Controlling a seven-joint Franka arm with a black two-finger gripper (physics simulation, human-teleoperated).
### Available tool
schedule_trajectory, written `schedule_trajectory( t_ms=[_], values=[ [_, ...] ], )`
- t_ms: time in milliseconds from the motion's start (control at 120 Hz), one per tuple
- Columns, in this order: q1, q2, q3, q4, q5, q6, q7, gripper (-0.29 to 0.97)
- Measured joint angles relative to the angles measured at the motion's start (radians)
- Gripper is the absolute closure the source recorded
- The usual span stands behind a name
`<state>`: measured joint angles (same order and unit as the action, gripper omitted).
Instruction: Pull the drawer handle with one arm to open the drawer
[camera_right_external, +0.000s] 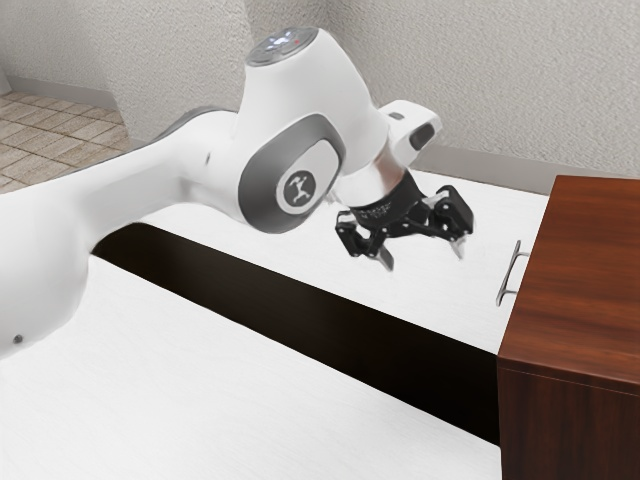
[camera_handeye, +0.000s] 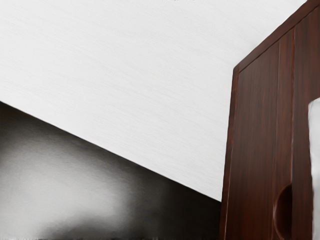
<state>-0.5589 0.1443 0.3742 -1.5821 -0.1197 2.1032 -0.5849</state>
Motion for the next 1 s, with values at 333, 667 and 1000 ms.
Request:
schedule_trajectory(
  t_ms=[333,667,1000],
  values=[
    [0.015,0.002,-0.051,-0.014,-0.109,0.029,0.093,0.0],
    [0.062,0.024,-0.071,-0.011,-0.122,0.046,0.154,0.0],
    [0.074,0.074,-0.095,0.035,-0.131,0.064,0.193,0.0]
  ],
)
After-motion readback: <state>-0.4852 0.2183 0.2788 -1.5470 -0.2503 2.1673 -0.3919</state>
